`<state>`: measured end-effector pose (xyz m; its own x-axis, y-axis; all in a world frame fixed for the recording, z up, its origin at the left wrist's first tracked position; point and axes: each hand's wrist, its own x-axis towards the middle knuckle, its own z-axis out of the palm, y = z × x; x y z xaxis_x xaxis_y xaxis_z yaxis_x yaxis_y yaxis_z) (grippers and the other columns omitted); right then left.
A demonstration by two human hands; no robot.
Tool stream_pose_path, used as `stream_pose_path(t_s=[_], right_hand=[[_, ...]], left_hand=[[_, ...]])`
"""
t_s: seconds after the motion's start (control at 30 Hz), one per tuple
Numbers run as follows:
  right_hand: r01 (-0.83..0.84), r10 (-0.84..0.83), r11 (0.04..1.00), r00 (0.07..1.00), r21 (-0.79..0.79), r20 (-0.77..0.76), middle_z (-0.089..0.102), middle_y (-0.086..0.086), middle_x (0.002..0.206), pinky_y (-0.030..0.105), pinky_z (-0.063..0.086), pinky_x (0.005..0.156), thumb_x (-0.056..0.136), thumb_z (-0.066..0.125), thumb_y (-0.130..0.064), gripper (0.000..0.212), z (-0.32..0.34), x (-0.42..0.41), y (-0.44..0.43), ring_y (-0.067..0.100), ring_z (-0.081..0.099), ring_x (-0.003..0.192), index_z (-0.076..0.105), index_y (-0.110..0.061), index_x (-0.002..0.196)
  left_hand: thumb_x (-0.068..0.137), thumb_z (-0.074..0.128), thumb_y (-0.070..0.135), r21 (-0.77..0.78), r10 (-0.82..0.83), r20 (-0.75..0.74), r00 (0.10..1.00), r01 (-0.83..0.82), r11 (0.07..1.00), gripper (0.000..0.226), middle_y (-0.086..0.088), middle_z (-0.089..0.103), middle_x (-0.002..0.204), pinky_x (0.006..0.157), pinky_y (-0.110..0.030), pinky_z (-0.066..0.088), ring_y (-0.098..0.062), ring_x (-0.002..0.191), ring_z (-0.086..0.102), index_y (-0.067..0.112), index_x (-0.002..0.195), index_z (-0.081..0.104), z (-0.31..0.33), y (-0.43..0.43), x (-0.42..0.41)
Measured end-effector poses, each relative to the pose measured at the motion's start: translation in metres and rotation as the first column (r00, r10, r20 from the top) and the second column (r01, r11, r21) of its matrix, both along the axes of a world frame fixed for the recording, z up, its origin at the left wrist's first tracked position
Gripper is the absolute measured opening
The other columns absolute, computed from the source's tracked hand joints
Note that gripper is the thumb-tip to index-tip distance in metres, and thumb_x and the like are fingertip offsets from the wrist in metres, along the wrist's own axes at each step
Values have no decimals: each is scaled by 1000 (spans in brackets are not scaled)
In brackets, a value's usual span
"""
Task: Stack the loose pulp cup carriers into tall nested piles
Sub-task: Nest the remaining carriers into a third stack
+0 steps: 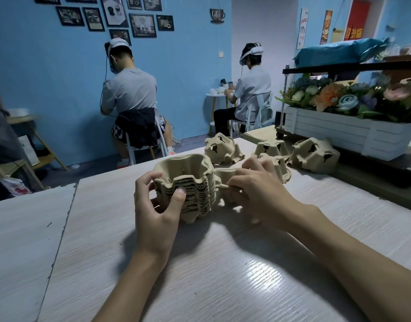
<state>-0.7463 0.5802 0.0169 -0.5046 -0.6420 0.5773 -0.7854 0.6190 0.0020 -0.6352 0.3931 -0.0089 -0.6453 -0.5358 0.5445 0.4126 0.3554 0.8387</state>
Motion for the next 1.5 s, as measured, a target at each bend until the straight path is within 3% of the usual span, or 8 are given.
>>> stream_pose_path(t_s=[0.2, 0.37, 0.5, 0.6, 0.77, 1.0, 1.27, 1.5], right_hand=[[-4, -21, 957, 996, -290, -82, 67, -12, 87, 35, 26, 74, 92, 45, -44, 35, 4, 0, 4, 22, 48, 88, 71, -24, 81], [-118, -27, 790, 974, -601, -227, 65, 4, 94, 29, 35, 76, 94, 60, -10, 12, 19, 8, 1, 25, 46, 92, 71, -7, 89], [-141, -45, 716, 968, -684, -247, 61, 9, 91, 36, 44, 72, 93, 57, 2, 11, 21, 7, 5, 35, 52, 90, 67, 0, 91], [-133, -63, 638, 973, -758, -223, 57, 4, 91, 38, 44, 71, 90, 52, 7, 15, 23, 6, 8, 24, 51, 88, 65, -1, 94], [-286, 258, 482, 950, -828, -178, 60, 5, 96, 55, 49, 69, 97, 51, -6, 16, 23, 13, -4, 40, 60, 84, 58, -19, 104], [-325, 458, 543, 887, -774, -51, 60, 6, 108, 47, 52, 83, 87, 56, 4, 17, 24, 25, -9, 25, 60, 102, 63, -1, 102], [-243, 556, 514, 825, -823, 104, 56, 9, 113, 33, 50, 84, 84, 56, -20, 21, 24, 31, -8, 19, 58, 104, 66, -3, 91], [-144, 364, 737, 908, -661, 208, 59, -5, 110, 30, 43, 90, 87, 52, -39, 31, 16, 25, -7, 12, 54, 112, 71, -16, 96]], left_hand=[[75, 67, 33, 48, -18, 3, 1000, 18, 999, 32, 3, 58, 116, 69, -19, 52, -14, 93, 62, 41, 103, 52, 3, 4, 3], [77, 69, 30, 45, -109, 1, 994, 108, 993, 33, 6, 62, 110, 66, -24, 55, -10, 85, 65, 38, 104, 53, 3, 8, 4], [77, 71, 32, 9, -160, 28, 987, 160, 987, 36, 13, 61, 114, 70, -26, 56, -13, 92, 67, 38, 108, 55, 2, 13, 5], [77, 72, 35, -2, -161, 44, 986, 161, 987, 37, 19, 60, 112, 71, -27, 57, -13, 94, 67, 38, 109, 55, 1, 14, 4], [71, 71, 57, -60, -174, 73, 982, 179, 982, 48, 12, 56, 123, 82, -40, 60, -20, 106, 65, 46, 115, 53, 0, 19, 1], [76, 70, 47, -7, -200, 73, 977, 201, 980, 65, 18, 49, 121, 72, -10, 50, 9, 94, 61, 58, 126, 31, 6, 26, 3], [74, 71, 47, -41, -221, 68, 973, 224, 974, 79, 13, 54, 125, 71, -16, 53, -4, 93, 66, 59, 138, 26, 3, 24, 1], [81, 75, 54, -86, -192, 90, 977, 200, 976, 72, 9, 51, 131, 74, -15, 52, -1, 98, 63, 57, 138, 32, 0, 22, 0]])
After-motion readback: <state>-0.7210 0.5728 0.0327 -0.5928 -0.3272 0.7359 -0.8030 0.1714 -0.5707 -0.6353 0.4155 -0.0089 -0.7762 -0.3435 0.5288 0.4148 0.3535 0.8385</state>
